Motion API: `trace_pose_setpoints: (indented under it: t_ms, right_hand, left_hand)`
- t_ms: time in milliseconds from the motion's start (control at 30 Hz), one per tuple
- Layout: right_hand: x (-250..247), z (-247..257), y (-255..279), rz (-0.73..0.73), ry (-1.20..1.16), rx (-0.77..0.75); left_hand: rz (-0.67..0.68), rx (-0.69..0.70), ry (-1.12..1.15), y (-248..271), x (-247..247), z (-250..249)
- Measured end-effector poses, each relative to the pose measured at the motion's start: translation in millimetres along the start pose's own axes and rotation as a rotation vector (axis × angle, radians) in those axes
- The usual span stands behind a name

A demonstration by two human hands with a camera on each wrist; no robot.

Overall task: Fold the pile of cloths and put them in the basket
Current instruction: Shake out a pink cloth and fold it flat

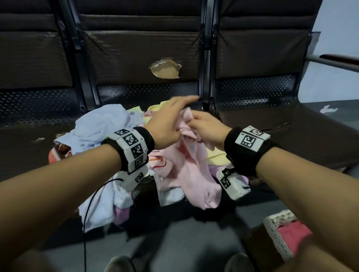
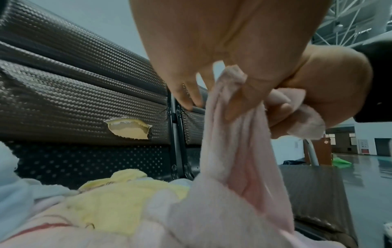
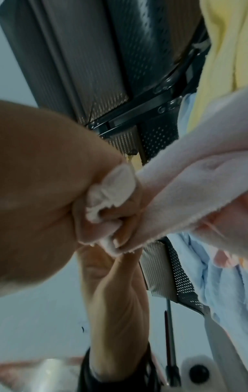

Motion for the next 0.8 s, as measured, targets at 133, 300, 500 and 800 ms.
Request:
trace_pose_setpoints:
  t_ms: [133,300,500,800]
  right_hand:
    - [-6,-5,8,0.035,0.126,-0.025]
    - [-19,-24,12,-0.048,-0.094,0.161]
    - [14,-42,11,0.105,0.333,0.079]
    - [-8,-28,-11,-0.273,0.311,0.040]
  left_hand:
    - [0.151,-0.105,0.018,11,13,11]
    - [-0.165,-0.373,0.318,22,-2,27]
    - [-0.286,-0.522,0.717,16,-5,16]
    - [-0.558,-0.814,0.163,41,-43,75]
Point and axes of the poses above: each hand's wrist, its own y-axis away from the middle knuckle, its own x-axis out of the palm, z = x × y, the point moved 5 cm from there along -y, towards the middle knuckle, and after that the axes turned 1 degree about z, right-handed, at the moved point
